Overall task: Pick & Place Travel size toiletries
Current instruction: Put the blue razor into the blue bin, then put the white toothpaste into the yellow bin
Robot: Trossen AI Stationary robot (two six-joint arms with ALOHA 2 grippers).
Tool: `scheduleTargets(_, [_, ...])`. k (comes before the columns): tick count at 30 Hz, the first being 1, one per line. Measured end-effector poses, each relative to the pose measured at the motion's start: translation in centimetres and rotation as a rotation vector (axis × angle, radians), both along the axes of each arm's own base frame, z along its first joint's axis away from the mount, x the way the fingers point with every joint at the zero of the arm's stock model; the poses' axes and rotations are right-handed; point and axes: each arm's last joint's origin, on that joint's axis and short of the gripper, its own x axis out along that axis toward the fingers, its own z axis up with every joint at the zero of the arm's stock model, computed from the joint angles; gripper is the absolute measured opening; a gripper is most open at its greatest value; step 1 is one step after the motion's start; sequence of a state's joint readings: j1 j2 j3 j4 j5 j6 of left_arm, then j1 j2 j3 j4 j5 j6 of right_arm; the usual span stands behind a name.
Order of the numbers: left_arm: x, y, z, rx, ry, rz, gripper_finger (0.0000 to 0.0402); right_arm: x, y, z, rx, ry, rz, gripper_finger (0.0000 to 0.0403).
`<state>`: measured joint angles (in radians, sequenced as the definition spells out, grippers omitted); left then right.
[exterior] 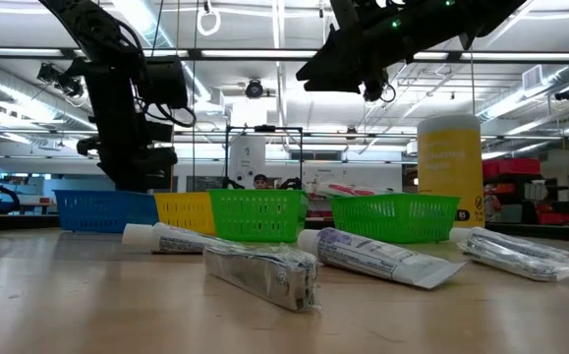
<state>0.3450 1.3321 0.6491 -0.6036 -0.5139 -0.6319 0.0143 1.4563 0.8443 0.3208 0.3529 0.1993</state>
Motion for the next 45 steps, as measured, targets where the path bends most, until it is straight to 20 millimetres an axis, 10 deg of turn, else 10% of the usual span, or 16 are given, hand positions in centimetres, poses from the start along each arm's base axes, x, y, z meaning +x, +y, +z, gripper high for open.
scheduleTargets(36, [0.2,-0.1,1.0,-0.003,-0.050,-0.044,0.0165,0.2,0.1,0.6,0.070,-0.081,0.045,0.0147])
scheduleTargets(45, [1.2,-4.4,4.7,0.087,-0.208,-0.316,0.0128,-0.2,0.7,-0.8,-0.012,0.099,0.099,0.0162])
